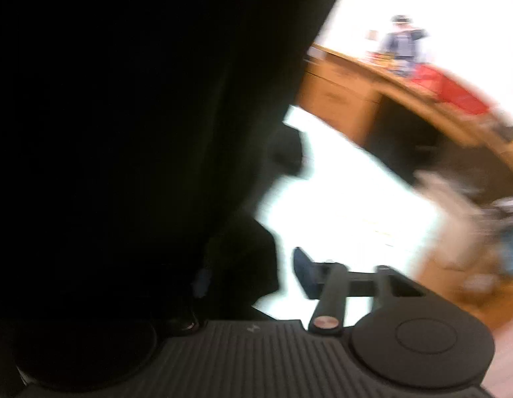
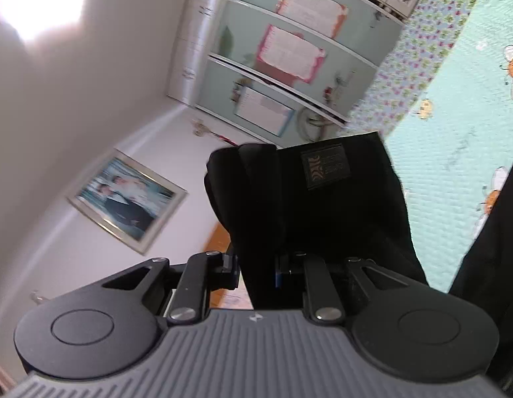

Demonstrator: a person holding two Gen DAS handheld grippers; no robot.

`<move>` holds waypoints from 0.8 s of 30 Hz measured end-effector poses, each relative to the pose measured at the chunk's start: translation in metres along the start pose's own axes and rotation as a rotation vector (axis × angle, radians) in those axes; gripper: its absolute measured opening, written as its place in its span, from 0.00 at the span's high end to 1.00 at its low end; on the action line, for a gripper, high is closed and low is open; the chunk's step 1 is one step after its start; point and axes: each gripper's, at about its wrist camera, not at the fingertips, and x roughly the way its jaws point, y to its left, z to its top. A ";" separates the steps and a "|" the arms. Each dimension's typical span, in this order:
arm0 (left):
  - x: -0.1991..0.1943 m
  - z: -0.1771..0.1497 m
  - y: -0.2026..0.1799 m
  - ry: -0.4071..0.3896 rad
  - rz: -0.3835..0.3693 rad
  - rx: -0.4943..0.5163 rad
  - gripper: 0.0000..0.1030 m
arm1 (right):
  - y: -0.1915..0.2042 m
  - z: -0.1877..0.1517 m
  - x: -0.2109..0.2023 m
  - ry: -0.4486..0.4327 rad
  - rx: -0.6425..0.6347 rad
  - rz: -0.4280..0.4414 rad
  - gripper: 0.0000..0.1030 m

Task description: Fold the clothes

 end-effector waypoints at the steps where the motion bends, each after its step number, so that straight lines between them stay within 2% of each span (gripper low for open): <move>1: 0.000 0.005 0.003 -0.041 0.087 0.007 0.62 | 0.004 -0.002 -0.003 -0.013 0.000 0.026 0.80; 3: -0.007 0.021 0.024 -0.128 0.234 -0.021 0.65 | 0.010 -0.005 -0.008 -0.036 -0.002 0.083 0.80; 5: -0.017 0.037 0.049 -0.180 0.355 -0.041 0.71 | 0.011 -0.007 -0.007 -0.052 0.002 0.123 0.80; 8: -0.038 0.059 0.087 -0.253 0.508 -0.061 0.74 | 0.008 -0.009 0.005 -0.048 0.032 0.178 0.80; 10: -0.055 0.074 0.108 -0.309 0.612 -0.027 0.75 | 0.005 -0.009 0.018 -0.039 0.055 0.228 0.80; 17: -0.127 0.155 0.179 -0.449 0.942 0.137 0.75 | 0.015 0.004 0.087 -0.007 0.104 0.423 0.80; 19: -0.145 0.178 0.194 -0.486 1.047 0.222 0.75 | 0.017 0.008 0.108 -0.002 0.127 0.461 0.80; 24: -0.163 0.232 0.206 -0.509 1.182 0.460 0.75 | 0.008 0.018 0.134 -0.043 0.144 0.531 0.81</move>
